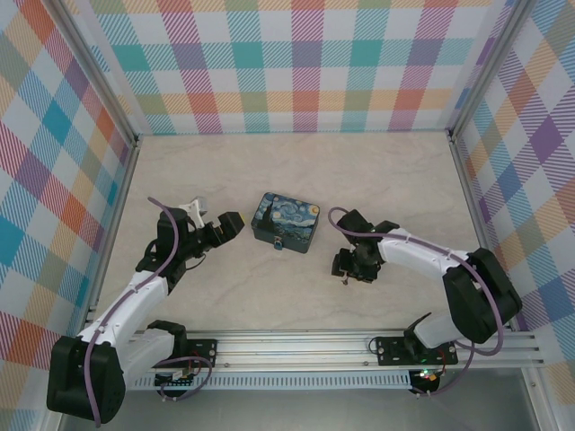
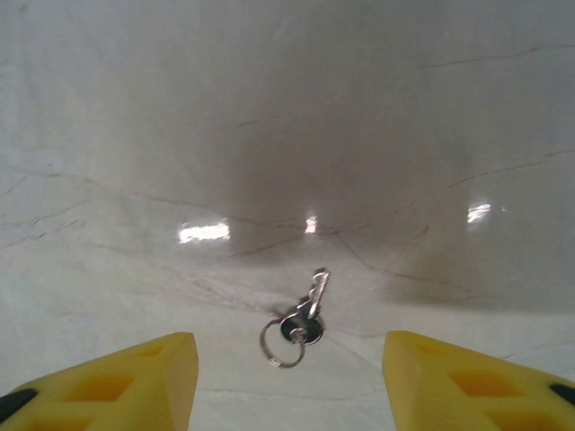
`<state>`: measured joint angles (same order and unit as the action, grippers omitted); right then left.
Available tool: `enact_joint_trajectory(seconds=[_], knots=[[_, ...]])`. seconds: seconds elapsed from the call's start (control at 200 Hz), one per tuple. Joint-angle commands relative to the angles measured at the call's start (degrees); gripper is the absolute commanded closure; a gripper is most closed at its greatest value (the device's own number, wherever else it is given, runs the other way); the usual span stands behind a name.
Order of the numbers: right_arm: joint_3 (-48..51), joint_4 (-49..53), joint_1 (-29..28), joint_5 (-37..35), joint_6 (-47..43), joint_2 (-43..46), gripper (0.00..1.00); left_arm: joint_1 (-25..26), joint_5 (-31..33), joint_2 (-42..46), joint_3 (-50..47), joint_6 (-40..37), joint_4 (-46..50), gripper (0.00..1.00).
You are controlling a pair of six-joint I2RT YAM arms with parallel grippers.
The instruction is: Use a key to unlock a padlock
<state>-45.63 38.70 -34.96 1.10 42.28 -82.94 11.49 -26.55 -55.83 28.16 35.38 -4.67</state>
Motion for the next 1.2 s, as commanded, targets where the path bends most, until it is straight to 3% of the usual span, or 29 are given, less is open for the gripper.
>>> enact_joint_trajectory(seconds=[0.0, 0.435, 1.195], knots=[[0.15, 1.33, -0.37, -3.96, 2.35, -0.6, 0.47, 0.13, -0.88, -0.13, -0.67, 0.35, -1.39, 0.0], [0.45, -0.68, -0.72, -2.64, 2.45, -4.93, 0.55, 0.19, -0.88, -0.54, -0.31, 0.53, -1.44, 0.0], [2.78, 1.06, -4.39, -0.67, 3.95, -4.56, 0.63, 0.12, -0.84, -0.37, -0.21, 0.55, -1.26, 0.0]])
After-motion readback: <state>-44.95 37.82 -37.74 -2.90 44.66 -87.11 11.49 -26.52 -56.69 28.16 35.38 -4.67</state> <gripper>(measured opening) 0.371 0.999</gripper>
